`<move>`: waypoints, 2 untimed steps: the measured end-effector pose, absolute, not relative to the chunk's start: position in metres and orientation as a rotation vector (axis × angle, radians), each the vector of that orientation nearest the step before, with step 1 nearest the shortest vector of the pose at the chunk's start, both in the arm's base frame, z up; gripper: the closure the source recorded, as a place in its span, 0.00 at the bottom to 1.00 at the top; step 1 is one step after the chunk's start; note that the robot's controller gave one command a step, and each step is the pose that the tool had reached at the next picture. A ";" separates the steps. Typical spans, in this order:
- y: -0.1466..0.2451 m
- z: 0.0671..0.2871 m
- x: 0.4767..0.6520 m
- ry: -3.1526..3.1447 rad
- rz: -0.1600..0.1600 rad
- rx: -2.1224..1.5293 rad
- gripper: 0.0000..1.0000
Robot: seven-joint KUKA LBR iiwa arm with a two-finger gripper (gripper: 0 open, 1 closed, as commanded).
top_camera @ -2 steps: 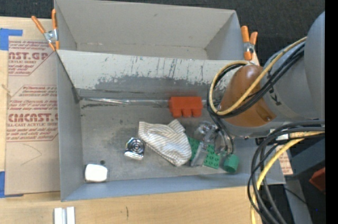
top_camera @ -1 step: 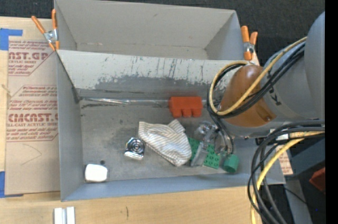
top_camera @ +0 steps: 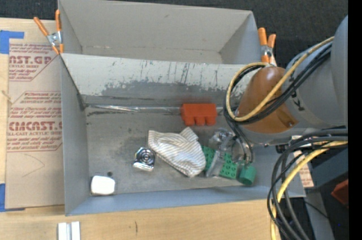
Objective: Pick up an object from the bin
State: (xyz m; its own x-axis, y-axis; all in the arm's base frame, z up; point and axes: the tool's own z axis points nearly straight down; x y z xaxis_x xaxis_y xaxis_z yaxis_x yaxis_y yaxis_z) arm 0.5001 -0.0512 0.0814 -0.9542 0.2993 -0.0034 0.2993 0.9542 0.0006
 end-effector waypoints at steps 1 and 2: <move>-0.053 0.132 0.492 3.114 0.001 0.439 1.00; -0.054 0.192 0.498 3.110 0.001 0.446 1.00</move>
Offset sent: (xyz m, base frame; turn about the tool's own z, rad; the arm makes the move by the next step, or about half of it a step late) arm 0.0074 -0.0024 0.1919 -0.0081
